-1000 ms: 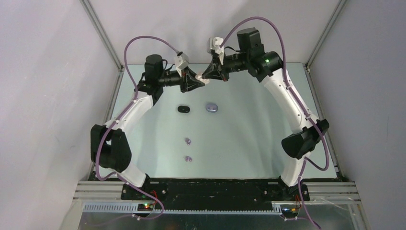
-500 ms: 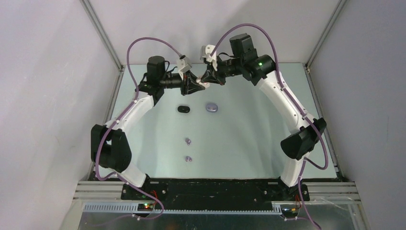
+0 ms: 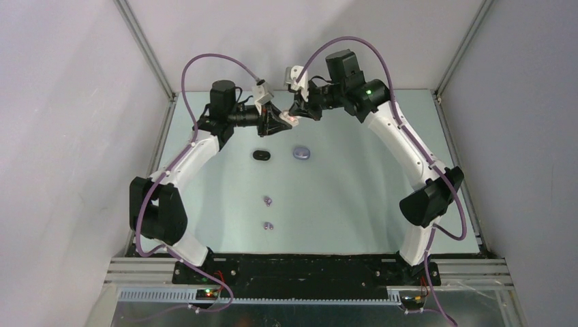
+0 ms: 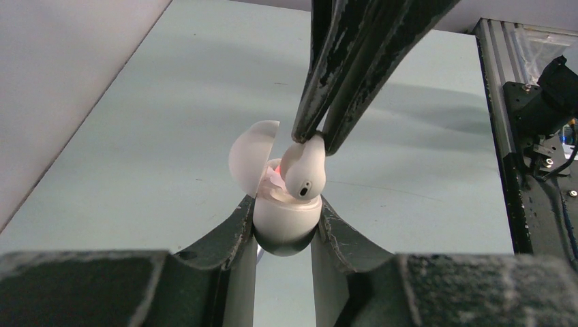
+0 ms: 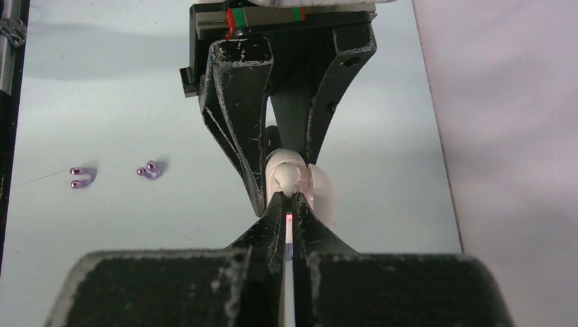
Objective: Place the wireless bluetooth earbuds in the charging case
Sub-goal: Place the earbud in the charging case.
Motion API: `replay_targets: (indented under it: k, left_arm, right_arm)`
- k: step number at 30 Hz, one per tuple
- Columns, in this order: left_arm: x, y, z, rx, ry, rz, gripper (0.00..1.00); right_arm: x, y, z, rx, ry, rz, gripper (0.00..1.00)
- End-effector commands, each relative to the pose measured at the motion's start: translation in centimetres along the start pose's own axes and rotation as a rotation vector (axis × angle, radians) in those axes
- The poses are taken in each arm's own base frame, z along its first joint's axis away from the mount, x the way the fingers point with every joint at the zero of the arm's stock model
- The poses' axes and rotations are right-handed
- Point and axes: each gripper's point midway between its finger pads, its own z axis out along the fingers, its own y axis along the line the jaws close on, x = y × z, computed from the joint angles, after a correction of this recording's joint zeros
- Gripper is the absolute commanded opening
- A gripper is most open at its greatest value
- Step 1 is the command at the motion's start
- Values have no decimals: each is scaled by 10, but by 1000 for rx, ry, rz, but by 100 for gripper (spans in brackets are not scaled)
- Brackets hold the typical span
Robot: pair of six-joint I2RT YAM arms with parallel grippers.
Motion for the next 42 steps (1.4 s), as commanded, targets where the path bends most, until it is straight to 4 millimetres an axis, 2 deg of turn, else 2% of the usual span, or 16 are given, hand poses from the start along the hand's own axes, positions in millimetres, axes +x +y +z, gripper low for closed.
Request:
replay_targets:
  k: [1, 10, 19, 24, 28, 30, 35, 40, 42]
  left_arm:
    - [-27, 0, 0, 5, -37, 83, 0]
    - [-27, 1, 0, 8, -39, 86, 0]
    - [-29, 5, 1, -1, -54, 73, 0]
    - [-32, 7, 2, -2, -60, 83, 0]
    - [-32, 7, 2, -2, -57, 81, 0]
    - [-31, 7, 1, -5, -54, 79, 0]
    - [-28, 8, 1, -13, -52, 64, 0]
    - [-28, 9, 2, -16, -62, 51, 0]
    - [-29, 9, 2, -16, -64, 50, 0]
  right_arm:
    - [-7, 2, 0, 5, -6, -46, 0]
    - [7, -1, 6, 15, 35, -41, 0]
    - [18, 4, 5, -5, 59, -20, 0]
    - [19, 4, 11, -6, 47, -12, 0]
    - [19, 5, 17, -4, 54, -11, 10]
    - [15, 3, 12, 11, 48, -2, 16]
    - [-10, -1, -13, 52, -11, 9, 29]
    - [-38, 10, -43, 7, -119, 34, 35]
    - [-40, 10, -50, 8, -140, 37, 37]
